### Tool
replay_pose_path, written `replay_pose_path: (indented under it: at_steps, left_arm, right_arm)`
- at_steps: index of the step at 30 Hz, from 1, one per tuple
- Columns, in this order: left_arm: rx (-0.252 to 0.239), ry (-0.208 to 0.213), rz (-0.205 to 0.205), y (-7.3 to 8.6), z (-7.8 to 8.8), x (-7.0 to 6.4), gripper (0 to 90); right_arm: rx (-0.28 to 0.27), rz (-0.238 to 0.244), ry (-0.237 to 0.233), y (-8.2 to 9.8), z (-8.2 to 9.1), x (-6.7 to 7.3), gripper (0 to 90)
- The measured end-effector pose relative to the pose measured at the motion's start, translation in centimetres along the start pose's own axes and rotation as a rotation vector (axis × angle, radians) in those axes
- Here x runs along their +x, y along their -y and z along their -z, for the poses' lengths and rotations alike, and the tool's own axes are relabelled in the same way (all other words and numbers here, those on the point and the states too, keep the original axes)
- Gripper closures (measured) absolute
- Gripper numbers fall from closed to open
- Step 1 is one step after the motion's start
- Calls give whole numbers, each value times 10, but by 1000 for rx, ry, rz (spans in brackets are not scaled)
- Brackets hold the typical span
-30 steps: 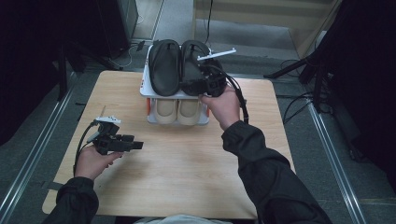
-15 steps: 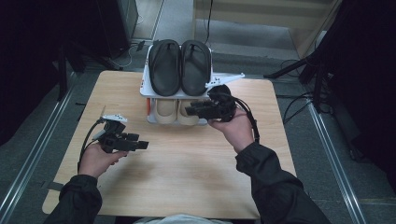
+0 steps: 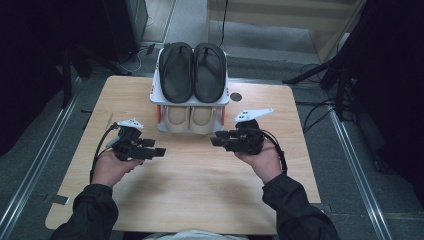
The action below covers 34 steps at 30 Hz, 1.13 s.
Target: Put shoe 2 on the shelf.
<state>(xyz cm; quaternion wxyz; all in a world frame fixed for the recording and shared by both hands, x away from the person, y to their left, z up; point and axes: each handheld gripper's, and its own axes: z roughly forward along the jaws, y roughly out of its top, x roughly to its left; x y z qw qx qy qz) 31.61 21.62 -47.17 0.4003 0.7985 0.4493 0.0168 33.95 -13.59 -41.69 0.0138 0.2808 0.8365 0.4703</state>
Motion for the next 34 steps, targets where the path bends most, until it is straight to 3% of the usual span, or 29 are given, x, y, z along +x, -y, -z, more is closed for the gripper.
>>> replay_pose_path:
  at_steps: [4,9,15,20,25,29,32,34]
  left_arm:
    - [-1,7,-5,1,-6,-3,327]
    - [11,0,-40,2,-12,-9,326]
    - [52,9,-55,3,-16,-12,332]
    - [41,-2,-59,5,-17,-11,341]
    - [39,-4,-70,6,-18,-10,341]
    - [32,-16,-47,4,-19,-9,341]
    - [18,-44,-62,3,-22,-10,341]
    - [18,-39,-70,2,-23,-11,341]
  right_arm:
    - [23,-9,-7,16,-5,-5,631]
    - [36,-26,-7,32,-11,-13,619]
    - [11,-61,5,44,-11,-19,587]
    - [50,-69,43,59,-14,-23,572]
    - [63,-71,54,63,-15,-26,537]
    - [50,-70,67,64,-13,-27,501]
    - [46,-75,81,65,-12,-28,458]
    - [42,-73,90,66,-10,-28,449]
